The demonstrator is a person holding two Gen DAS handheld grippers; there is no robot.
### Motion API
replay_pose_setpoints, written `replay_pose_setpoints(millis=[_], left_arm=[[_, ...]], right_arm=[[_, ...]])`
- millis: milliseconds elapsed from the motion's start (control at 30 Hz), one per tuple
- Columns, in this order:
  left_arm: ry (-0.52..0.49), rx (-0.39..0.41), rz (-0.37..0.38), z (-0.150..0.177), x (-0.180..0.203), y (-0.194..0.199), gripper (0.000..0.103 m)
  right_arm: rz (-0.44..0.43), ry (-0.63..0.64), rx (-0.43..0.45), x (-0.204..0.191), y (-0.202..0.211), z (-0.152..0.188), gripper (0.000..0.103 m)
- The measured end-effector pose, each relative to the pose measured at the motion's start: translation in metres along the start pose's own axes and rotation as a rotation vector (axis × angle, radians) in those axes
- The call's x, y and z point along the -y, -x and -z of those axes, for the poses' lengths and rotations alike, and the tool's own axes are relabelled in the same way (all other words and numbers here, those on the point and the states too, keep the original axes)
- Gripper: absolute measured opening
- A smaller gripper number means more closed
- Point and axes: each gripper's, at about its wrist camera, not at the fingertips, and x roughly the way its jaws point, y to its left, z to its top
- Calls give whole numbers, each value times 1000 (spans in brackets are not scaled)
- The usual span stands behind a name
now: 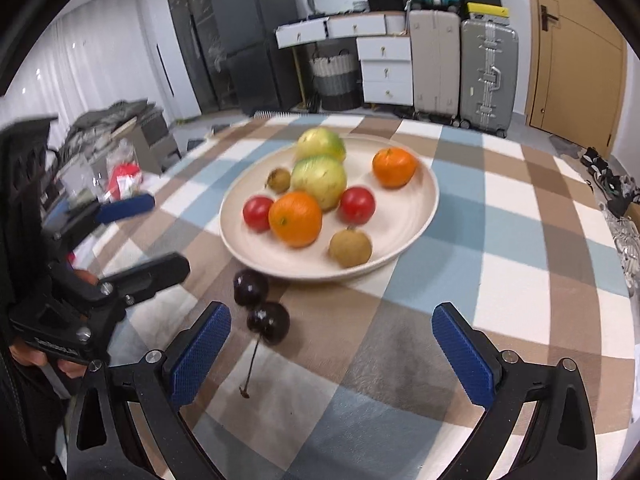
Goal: Organize fruits
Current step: 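Move both grippers back toward the two dark plums on the table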
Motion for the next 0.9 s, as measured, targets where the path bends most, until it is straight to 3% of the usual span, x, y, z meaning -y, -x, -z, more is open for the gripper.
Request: replay_pose_setpoints(millis=[367,600,900], left_arm=[[62,-44,7,4,-12,-18,102],[76,-46,3,4,-17,-23,102],[58,-52,-28,6,-13,-29,102]], right_arm=[[7,25,-66,-6,-18,8,102],[53,87,-106,-19,-29,10,102],[117,68,-120,-10,-33,9,102]])
